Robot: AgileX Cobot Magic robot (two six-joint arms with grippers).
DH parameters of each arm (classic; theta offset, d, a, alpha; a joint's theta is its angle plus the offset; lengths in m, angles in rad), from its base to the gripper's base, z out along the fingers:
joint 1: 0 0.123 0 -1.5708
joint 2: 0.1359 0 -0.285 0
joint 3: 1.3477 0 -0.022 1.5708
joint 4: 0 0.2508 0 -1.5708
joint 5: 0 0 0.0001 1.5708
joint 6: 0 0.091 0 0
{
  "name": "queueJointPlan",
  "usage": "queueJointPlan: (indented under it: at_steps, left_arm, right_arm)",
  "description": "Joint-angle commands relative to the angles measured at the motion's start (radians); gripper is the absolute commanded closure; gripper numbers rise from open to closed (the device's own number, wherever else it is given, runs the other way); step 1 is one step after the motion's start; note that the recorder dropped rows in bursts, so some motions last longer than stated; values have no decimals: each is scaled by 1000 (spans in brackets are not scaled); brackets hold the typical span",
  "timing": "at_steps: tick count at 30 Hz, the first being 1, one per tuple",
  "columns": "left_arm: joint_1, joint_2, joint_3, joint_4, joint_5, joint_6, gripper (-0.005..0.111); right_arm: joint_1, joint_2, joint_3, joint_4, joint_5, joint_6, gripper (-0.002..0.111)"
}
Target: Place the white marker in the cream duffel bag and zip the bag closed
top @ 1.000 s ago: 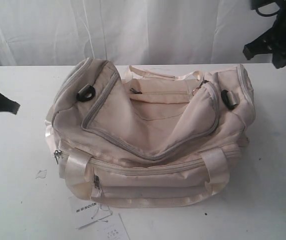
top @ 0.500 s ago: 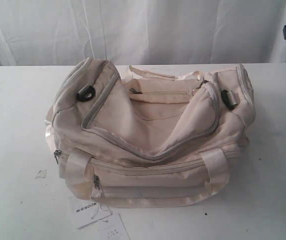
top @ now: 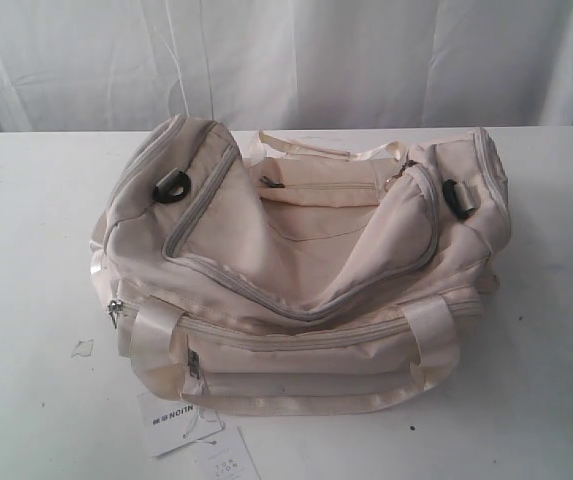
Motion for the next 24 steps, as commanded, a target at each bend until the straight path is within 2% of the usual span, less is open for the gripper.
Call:
queueJointPlan:
  at_steps: [1, 4, 10, 16, 22, 24]
  left_arm:
    - [6, -147, 5, 1, -7, -3, 107]
    - [6, -232, 5, 10, 27, 3, 107]
    - [6, -390, 5, 73, 189, 5, 107]
    - [6, -572, 5, 83, 289, 5, 107]
    - [6, -736, 5, 92, 605, 6, 107]
    - [6, -777, 14, 112, 626, 6, 107]
  right_arm:
    - [-8, -53, 100, -7, -143, -9, 108]
    - [-12, -102, 161, -9, -241, -9, 108]
    - [-12, -245, 264, -11, -406, -22, 108]
    - [-12, -455, 371, -11, -415, -52, 108]
    - [-12, -705, 514, -11, -410, -52, 108]
    - [-12, -770, 559, -11, -390, -50, 108]
